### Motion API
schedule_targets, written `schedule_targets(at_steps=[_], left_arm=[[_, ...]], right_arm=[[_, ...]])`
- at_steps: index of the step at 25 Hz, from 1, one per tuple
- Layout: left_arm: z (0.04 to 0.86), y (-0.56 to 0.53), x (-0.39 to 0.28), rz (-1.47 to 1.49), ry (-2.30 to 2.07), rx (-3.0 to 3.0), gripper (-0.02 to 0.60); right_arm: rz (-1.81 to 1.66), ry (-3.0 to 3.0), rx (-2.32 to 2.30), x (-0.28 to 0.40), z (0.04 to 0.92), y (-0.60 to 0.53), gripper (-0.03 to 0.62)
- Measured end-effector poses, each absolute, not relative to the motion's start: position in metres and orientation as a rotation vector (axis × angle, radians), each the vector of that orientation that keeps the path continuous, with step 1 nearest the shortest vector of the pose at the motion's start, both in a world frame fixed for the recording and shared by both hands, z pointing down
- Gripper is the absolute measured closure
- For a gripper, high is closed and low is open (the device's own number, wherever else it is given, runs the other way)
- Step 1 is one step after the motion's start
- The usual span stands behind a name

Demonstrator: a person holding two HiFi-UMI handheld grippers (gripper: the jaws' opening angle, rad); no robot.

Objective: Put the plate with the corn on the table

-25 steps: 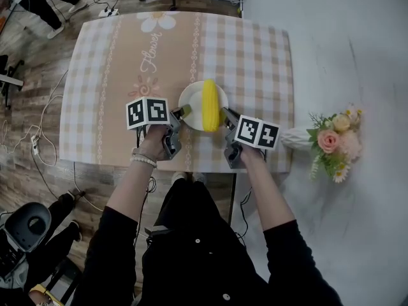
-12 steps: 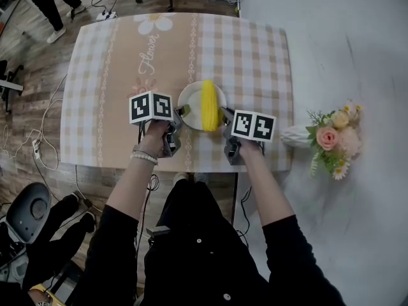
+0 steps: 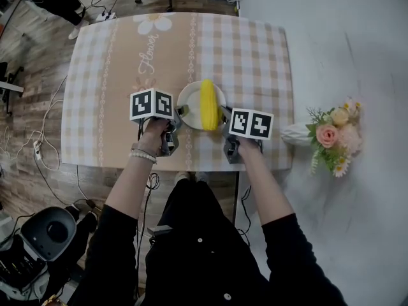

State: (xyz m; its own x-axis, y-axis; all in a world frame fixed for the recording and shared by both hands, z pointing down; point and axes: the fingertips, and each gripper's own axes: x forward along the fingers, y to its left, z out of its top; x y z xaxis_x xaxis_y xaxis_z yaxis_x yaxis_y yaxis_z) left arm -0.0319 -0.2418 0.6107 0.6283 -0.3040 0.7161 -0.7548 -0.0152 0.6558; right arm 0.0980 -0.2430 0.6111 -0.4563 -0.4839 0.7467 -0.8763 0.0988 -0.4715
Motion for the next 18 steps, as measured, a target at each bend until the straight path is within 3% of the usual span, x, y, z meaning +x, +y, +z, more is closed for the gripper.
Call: schedule_targets(at_steps=[18], left_arm=[[0.611, -0.2367, -0.0339, 0.52, -0.874, 1.638, 0.499]], right_arm=[[1.212, -2.04, 1.264, 0.0958, 0.6097, -0.2421, 0.49]])
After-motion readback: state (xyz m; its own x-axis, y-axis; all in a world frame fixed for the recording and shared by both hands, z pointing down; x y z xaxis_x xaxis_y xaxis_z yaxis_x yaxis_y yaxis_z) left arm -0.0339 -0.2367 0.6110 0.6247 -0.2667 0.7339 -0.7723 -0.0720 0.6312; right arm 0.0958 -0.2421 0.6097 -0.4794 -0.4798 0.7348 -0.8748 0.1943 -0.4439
